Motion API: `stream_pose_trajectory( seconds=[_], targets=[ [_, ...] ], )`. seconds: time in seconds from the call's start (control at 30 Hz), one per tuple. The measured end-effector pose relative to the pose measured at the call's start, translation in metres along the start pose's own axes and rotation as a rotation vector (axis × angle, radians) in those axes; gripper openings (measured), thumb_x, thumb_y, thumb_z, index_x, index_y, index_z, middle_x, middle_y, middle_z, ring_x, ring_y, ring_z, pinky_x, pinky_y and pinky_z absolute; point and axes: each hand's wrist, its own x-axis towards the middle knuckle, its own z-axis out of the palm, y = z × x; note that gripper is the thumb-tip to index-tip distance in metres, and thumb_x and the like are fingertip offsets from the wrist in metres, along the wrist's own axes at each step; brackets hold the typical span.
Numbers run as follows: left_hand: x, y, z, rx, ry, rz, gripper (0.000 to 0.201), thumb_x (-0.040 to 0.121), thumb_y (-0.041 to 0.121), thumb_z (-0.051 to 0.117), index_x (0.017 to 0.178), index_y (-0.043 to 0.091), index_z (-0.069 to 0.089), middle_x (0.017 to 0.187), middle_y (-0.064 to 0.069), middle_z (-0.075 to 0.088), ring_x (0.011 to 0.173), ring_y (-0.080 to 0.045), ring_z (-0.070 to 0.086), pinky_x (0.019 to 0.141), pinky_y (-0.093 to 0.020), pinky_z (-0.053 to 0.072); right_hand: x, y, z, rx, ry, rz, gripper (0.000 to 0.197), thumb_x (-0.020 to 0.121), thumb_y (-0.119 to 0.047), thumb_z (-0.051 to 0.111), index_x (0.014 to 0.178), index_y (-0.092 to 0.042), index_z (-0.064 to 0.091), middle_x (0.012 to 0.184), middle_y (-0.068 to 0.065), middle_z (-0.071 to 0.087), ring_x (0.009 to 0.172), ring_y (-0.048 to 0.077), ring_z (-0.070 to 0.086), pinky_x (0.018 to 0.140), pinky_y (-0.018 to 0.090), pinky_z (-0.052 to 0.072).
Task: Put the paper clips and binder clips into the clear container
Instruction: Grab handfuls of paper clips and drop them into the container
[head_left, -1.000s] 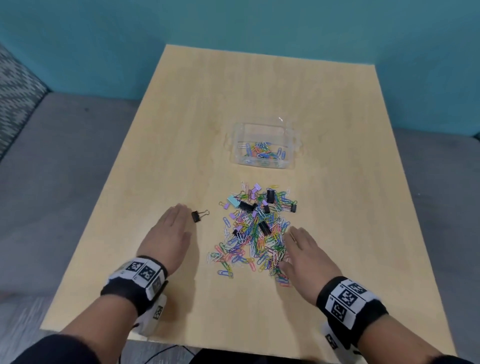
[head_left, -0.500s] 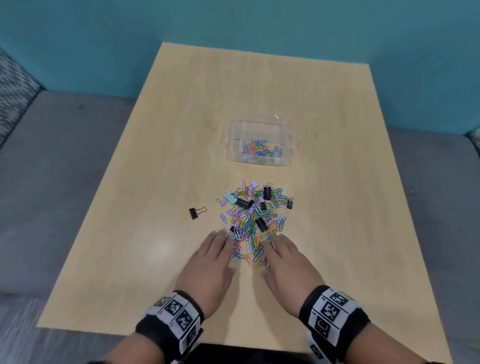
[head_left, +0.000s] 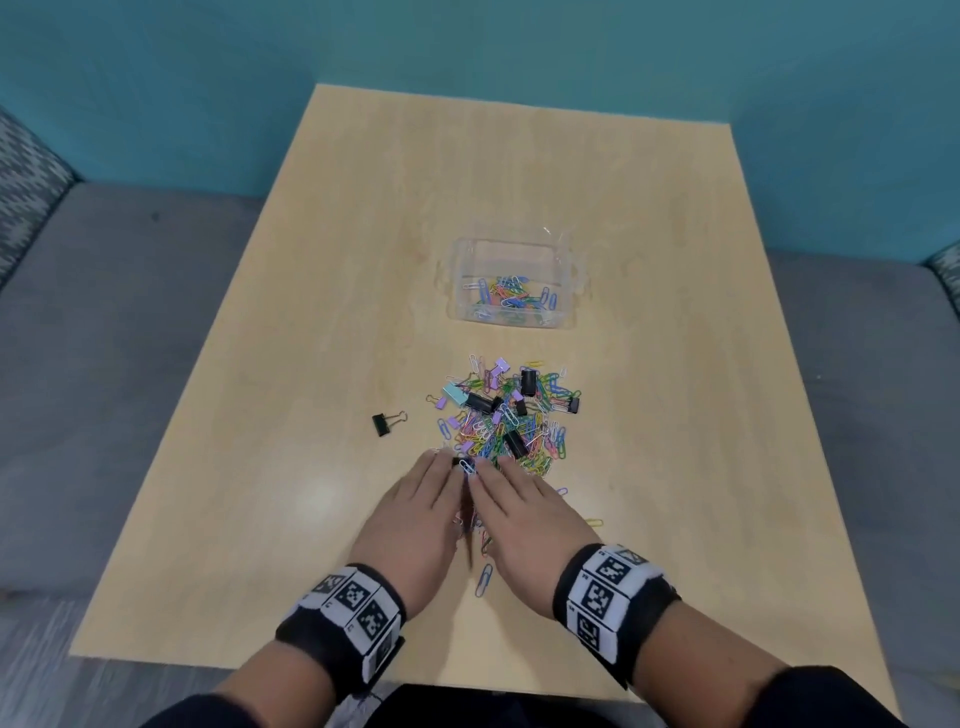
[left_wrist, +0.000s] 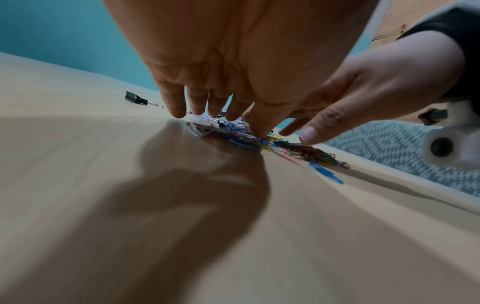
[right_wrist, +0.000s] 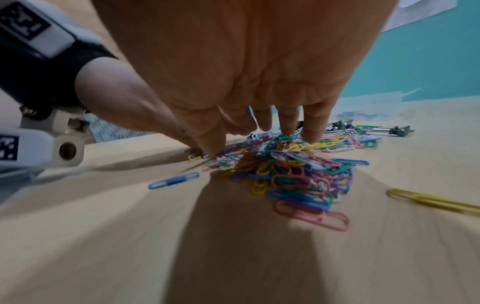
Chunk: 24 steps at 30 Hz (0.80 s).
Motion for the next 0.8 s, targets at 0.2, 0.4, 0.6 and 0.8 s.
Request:
stream_pose_trajectory(
  seconds=[0.2,0.4,0.6,0.8],
  targets=[
    [-0.006,-0.013,-0.005,-0.003,0.048,-0.012,0.051,0.090,0.036,0.032,0.127,0.008,0.050,0.136,-0.015,0.049,0.129,-0.032,0.042,0.105,-0.042,0.040,-0.013,-0.001,-0.002,-0.051,-0.092,0.069,0.074,0.083,-0.027,0.056,0.144,-0.002,0.025,0.152,0.019,0.022,0.136,0.042,0.023,0.106,0.053,0.033],
    [0.006,-0.008,-0.003,0.035,0.101,-0.012,0.046,0.088,0.032,0.049,0.131,0.014,0.049,0.142,-0.016,0.043,0.132,-0.037,0.039,0.102,-0.046,0.042,0.002,-0.002,0.004,-0.011,-0.025,0.013,0.072,0.086,-0.031,0.054,0.146,-0.005,0.024,0.154,0.014,0.025,0.139,0.040,0.023,0.107,0.054,0.032],
    [0.005,-0.018,-0.003,-0.117,0.113,-0.132,0.041,0.088,0.031,0.051,0.125,0.014,0.054,0.142,-0.011,0.044,0.132,-0.034,0.038,0.102,-0.044,0.041,-0.007,-0.001,-0.004,-0.066,-0.113,0.099,0.068,0.088,-0.030,0.049,0.145,-0.003,0.021,0.153,0.018,0.018,0.139,0.044,0.015,0.107,0.056,0.026],
    [0.010,-0.026,-0.013,-0.150,0.189,-0.058,0.043,0.078,0.014,0.036,0.113,0.018,0.061,0.113,-0.002,0.061,0.094,-0.032,0.053,0.075,-0.042,0.053,0.004,-0.009,-0.005,-0.057,-0.054,-0.059,0.071,0.084,-0.029,0.056,0.144,-0.003,0.028,0.150,0.015,0.029,0.137,0.041,0.025,0.106,0.054,0.031]
  ],
)
